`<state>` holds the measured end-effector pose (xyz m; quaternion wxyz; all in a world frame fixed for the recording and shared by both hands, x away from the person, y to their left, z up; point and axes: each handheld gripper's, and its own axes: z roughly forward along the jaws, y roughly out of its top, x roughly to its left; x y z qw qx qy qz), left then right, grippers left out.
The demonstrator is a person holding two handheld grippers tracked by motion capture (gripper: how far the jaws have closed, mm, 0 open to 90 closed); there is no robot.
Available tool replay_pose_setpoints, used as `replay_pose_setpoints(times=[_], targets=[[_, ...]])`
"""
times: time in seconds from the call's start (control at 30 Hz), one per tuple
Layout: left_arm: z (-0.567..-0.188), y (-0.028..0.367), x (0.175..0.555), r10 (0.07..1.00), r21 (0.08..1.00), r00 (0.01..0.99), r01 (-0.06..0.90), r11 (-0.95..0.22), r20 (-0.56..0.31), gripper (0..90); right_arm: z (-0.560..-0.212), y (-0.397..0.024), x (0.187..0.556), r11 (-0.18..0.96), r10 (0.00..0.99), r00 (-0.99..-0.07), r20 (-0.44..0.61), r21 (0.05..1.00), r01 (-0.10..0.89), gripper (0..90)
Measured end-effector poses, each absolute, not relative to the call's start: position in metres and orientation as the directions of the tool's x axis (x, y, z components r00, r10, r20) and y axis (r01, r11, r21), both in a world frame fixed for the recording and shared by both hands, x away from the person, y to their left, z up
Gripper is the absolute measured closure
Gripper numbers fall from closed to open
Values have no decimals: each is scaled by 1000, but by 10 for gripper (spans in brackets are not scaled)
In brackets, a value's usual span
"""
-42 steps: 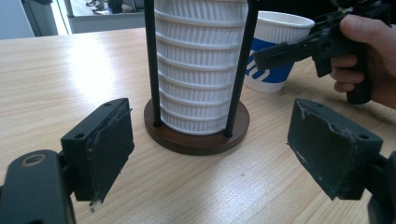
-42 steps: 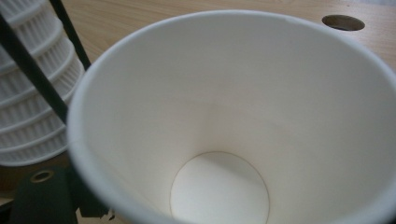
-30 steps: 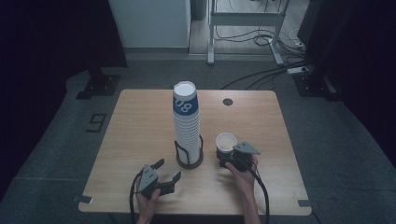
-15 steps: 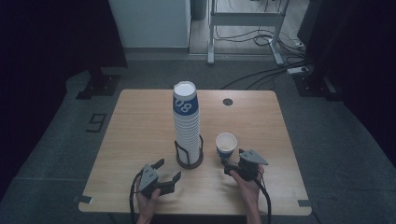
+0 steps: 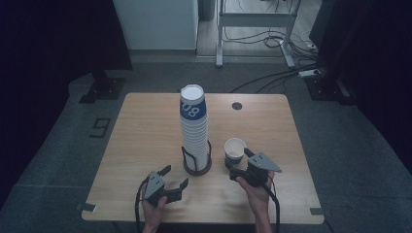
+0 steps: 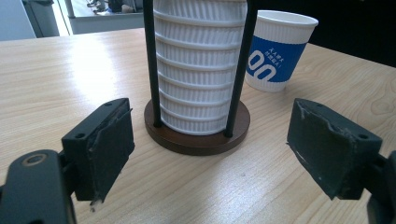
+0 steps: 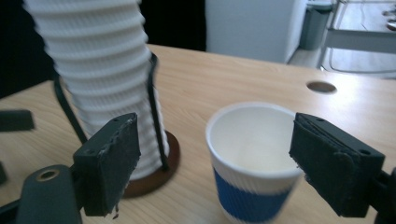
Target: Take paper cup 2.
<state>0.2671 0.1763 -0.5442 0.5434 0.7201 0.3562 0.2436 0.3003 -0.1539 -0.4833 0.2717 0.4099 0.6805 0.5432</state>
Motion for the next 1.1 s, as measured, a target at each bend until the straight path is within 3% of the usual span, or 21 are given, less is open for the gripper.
replay_pose_setpoints(times=[1.1], targets=[[-545,177,266,777,961,628,234,-146,-35,147,-409,-109,299,76,706,-708,17,992,100,143]])
